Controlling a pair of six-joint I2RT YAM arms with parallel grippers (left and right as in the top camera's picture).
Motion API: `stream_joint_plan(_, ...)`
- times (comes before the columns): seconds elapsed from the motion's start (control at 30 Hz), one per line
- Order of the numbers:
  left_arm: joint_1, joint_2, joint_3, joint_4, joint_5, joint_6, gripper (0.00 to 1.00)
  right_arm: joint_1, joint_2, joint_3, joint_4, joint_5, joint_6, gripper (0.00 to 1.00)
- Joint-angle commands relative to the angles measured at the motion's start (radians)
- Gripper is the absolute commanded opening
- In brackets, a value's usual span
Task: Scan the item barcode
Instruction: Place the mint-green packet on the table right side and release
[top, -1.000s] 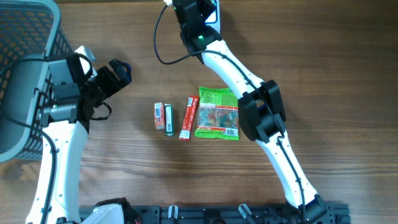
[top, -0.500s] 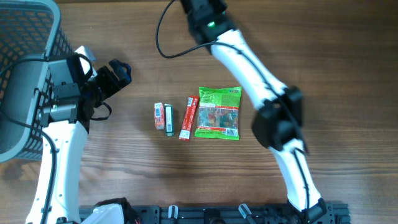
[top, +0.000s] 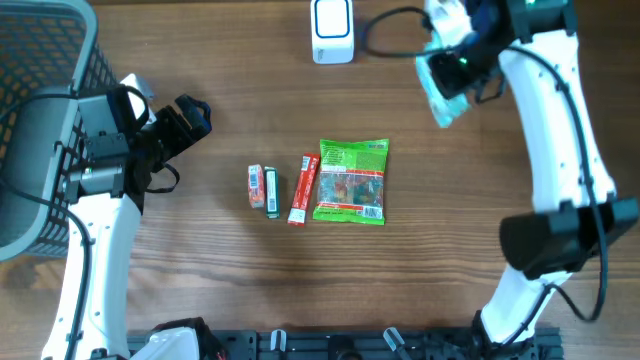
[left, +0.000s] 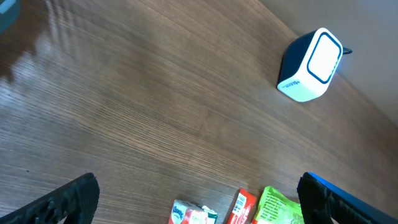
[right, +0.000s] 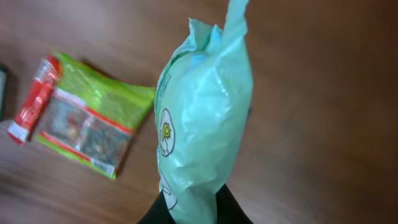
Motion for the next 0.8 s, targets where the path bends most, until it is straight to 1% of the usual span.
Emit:
stream_joint_plan(0.0, 0.004, 0.002, 0.004, 0.003, -0.006, 0.005, 1.0, -0.107, 0.01, -0.261, 0.097, -0.119, 0.015, 0.04)
stream_joint_plan(0.1, 0.004, 0.002, 0.004, 0.003, -0.006, 0.005, 1.0, -0.189, 0.01, -0.488, 0.277, -0.061, 0.084, 0.04)
stream_joint_plan(0.13, 0.004, 0.002, 0.004, 0.003, -0.006, 0.005, 1.0, -0.225, 0.01, -0.602, 0.381, -0.051, 0.1, 0.04)
stream_joint_plan(0.2, 0.004, 0.002, 0.004, 0.003, -0.006, 0.005, 1.0, -0.262, 0.01, -0.722, 0.523, -0.051, 0.1, 0.04)
stream_joint_plan(0.23, 0.004, 0.002, 0.004, 0.003, -0.006, 0.005, 1.0, -0.275, 0.01, -0.758, 0.565, -0.051, 0.1, 0.07)
stream_joint_plan(0.27, 0.004, 0.002, 0.004, 0.003, -0.006, 0.005, 1.0, -0.283, 0.01, -0.774, 0.583, -0.051, 0.101, 0.23)
stream_joint_plan(0.3, 0.004, 0.002, 0.004, 0.003, -0.006, 0.005, 1.0, -0.294, 0.01, -0.782, 0.591, -0.049, 0.111, 0.57)
stream_joint_plan(0.4, 0.004, 0.002, 0.004, 0.003, -0.006, 0.005, 1.0, -0.299, 0.01, -0.765, 0.579, 0.043, 0.146, 0.71)
stream_joint_plan(0.43, 0.004, 0.002, 0.004, 0.003, -0.006, 0.005, 1.0, -0.298, 0.009, -0.753, 0.566, 0.074, 0.151, 0.74)
stream_joint_plan(0.5, 0.004, 0.002, 0.004, 0.003, -0.006, 0.005, 1.0, -0.299, 0.009, -0.697, 0.513, 0.12, 0.189, 0.77)
stream_joint_plan(0.63, 0.004, 0.002, 0.004, 0.003, -0.006, 0.005, 1.0, -0.298, 0.009, -0.555, 0.395, 0.066, 0.195, 0.76)
stream_joint_plan(0.67, 0.004, 0.002, 0.004, 0.003, -0.006, 0.005, 1.0, -0.298, 0.009, -0.508, 0.357, 0.053, 0.195, 0.73)
stream_joint_plan(0.77, 0.004, 0.002, 0.004, 0.003, -0.006, 0.005, 1.0, -0.297, 0.007, -0.419, 0.284, -0.062, 0.198, 0.59)
